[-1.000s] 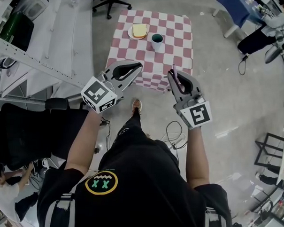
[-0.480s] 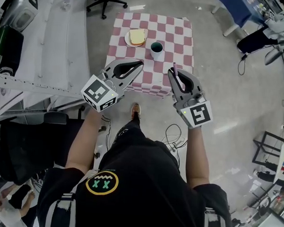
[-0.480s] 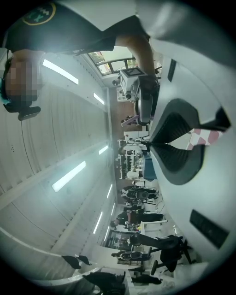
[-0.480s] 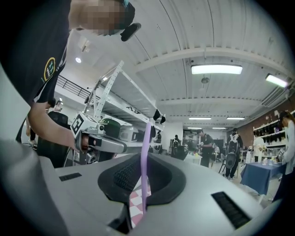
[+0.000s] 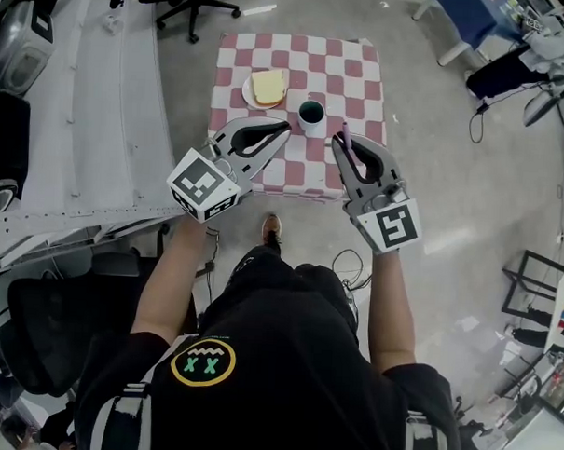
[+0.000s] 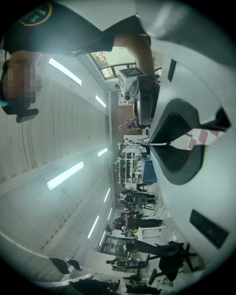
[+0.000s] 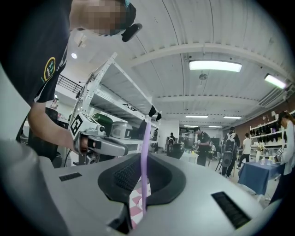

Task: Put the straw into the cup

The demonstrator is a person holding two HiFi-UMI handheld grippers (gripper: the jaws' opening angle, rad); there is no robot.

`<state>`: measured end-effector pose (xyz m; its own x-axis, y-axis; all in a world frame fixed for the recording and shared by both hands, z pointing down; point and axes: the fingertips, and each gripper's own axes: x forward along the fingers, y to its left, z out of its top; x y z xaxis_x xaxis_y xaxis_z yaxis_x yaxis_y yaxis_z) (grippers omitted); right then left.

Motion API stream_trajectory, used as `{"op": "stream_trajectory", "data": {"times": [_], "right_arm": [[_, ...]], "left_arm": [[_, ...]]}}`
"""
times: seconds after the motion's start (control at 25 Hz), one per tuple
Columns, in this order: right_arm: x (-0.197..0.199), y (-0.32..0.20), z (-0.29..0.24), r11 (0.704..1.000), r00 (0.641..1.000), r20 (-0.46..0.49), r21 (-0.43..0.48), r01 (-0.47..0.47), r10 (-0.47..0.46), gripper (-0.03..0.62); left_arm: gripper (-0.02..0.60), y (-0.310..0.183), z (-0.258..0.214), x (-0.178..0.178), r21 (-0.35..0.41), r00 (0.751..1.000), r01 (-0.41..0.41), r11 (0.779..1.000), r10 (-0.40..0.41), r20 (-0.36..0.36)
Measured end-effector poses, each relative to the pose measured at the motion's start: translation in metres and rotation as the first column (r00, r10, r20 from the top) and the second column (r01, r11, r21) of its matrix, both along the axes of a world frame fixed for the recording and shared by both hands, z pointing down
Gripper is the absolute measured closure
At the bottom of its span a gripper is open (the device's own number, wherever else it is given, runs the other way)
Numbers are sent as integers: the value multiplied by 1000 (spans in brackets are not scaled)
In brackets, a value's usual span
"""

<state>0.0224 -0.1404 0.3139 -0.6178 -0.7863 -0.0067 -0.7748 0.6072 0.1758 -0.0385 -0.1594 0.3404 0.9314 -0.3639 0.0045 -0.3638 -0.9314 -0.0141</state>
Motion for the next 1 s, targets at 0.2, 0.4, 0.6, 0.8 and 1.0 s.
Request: {"op": "stream_trajectory", "data": {"times": [0.2, 0.4, 0.6, 0.8, 1.0], "right_arm": [[-4, -24, 6, 1000, 1000, -6, -7, -8, 8, 550], [-4, -42, 9, 1000, 1000, -11, -11, -10, 10, 551], [2, -64, 12, 1000, 1000, -5, -2, 5, -5, 551], [9, -87, 19, 999, 999, 0, -3, 33, -33, 549], [15, -105, 28, 998, 998, 11, -3, 67, -67, 549]], "left_arm": [[552, -24, 3, 1, -2, 1000, -14, 1000, 14, -4], [552, -42, 2, 5, 4, 1000, -22, 1000, 22, -6], [552, -63, 5, 17, 10, 1000, -19, 1000, 19, -7], [552, -83, 10, 31, 21, 1000, -8, 1000, 8, 1], [552, -100, 17, 45, 30, 1000, 6, 1000, -7, 9]]}}
